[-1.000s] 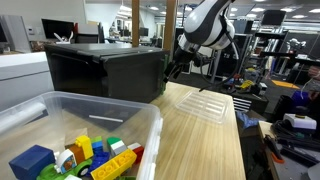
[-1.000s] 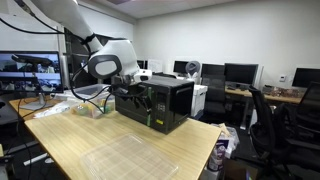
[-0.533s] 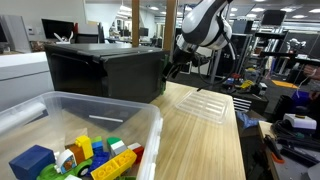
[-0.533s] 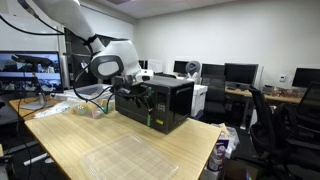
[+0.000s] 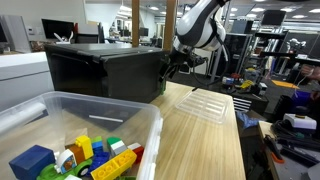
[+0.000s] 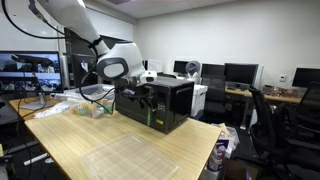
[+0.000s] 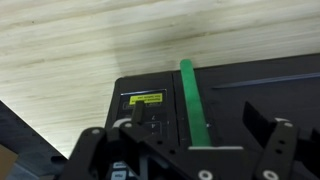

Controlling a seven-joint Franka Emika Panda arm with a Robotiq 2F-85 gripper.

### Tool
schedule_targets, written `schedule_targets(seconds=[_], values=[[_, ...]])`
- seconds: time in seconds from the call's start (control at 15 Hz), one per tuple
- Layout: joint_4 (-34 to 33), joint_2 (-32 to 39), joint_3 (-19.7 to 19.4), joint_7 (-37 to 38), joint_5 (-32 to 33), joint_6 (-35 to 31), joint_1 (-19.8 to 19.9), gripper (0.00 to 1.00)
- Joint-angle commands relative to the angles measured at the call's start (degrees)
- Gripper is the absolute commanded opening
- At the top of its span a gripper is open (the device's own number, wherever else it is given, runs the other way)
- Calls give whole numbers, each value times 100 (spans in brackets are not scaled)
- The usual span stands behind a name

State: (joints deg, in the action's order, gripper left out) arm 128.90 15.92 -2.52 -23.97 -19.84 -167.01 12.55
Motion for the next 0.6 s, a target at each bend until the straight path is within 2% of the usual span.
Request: schedule_targets(seconds=[0.0,0.07,0.13,0.2,0.27,0.53], values=[[-158,143,3,-100,55,-30,22,100],[-160,152,3,-98,60,-46,15,87],[-185,171,6,-99,62,-44,13,79],[-184,175,6,-94,60,-48,10,62],[-186,185,3,-88,66,-49,3,49],[-179,191,1,-83,74,-57,-9,19]])
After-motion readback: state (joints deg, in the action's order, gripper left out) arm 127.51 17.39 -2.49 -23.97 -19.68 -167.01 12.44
